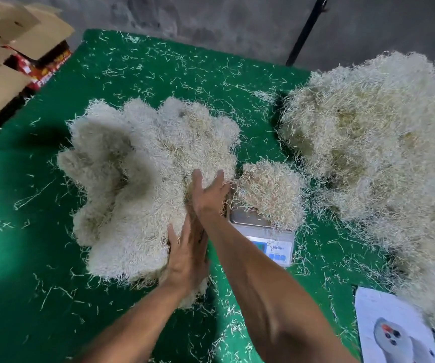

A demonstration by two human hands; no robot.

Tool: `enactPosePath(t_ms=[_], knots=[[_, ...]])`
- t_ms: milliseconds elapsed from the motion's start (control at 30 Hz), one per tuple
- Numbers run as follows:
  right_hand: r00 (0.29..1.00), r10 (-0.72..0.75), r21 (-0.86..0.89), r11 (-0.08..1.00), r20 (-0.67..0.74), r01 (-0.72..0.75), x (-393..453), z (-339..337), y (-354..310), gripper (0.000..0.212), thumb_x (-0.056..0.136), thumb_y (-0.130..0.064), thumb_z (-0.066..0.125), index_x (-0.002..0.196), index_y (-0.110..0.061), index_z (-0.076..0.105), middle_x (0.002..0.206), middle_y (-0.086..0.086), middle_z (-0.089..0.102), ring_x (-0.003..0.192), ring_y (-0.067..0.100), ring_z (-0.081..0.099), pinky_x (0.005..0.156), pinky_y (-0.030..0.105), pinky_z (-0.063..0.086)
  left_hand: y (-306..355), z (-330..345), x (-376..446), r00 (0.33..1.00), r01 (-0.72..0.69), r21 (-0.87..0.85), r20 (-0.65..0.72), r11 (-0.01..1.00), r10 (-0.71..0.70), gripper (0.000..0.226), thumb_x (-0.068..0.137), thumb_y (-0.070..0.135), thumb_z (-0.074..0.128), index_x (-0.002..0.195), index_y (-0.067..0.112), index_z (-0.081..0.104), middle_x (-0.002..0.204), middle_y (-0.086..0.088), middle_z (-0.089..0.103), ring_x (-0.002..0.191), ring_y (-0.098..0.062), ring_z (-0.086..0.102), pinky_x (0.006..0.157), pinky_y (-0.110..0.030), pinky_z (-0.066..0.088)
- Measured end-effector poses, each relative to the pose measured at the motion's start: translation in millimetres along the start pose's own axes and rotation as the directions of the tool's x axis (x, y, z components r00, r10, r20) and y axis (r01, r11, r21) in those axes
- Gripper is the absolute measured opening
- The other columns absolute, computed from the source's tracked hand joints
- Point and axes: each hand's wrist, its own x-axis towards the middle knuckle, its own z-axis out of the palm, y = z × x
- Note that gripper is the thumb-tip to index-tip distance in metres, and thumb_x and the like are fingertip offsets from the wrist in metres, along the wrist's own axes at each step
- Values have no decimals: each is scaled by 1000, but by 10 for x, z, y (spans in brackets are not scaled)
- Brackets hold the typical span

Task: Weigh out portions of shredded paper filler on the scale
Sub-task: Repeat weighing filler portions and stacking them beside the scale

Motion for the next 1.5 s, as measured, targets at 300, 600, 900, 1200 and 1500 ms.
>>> enactPosePath(t_ms=[300, 600, 900, 1200, 1500], knots=[[998, -49, -93, 994, 41, 52, 637, 573, -322, 87, 92, -79, 37, 160, -41, 0, 170, 10, -11, 154, 40, 16, 119, 59, 28, -743, -9, 917, 987, 155, -33, 42, 987, -154, 63, 106, 20, 41, 161, 5, 13, 167, -19, 13, 155, -33, 10, 127, -42, 3], [949, -182, -129, 967, 256, 220, 946, 575, -710, 97, 89, -83, 39, 163, -25, 13, 164, 13, 31, 152, 31, 28, 123, 54, 26, -947, -419, 1328, 960, 250, 94, 104, 964, -260, 69, 93, 12, 50, 156, 5, 25, 160, -20, 26, 149, -38, 20, 122, -53, 23], [935, -335, -335, 873, 116, 354, 364, -439, -406, 66, 101, -67, 39, 150, -22, 45, 129, 9, 68, 112, 26, 66, 97, 40, 52, -81, -931, 1186, 959, 256, 106, 93, 961, -266, 47, 93, 45, 53, 128, 14, 61, 117, -5, 63, 109, -23, 52, 106, -41, 36], [739, -653, -747, 573, -167, 338, 355, -1698, 171, 58, 106, -60, 30, 152, -27, 41, 167, 8, 26, 155, 29, 20, 125, 50, 2, 807, -892, 1231, 980, 199, -569, 89, 798, -181, 77, 100, 34, 55, 161, 14, 12, 167, -10, 15, 148, -31, 30, 121, -48, 29], [987, -154, 36, 987, -52, 155, -67, -1909, 509, 87, 98, -62, 50, 160, -8, 21, 163, 14, 31, 148, 31, 36, 114, 37, 30, 1403, -767, 1290, 785, 553, -825, 469, 117, -405, 110, 72, 97, 41, 159, 33, 20, 166, -1, 23, 150, -28, 28, 118, -49, 26]])
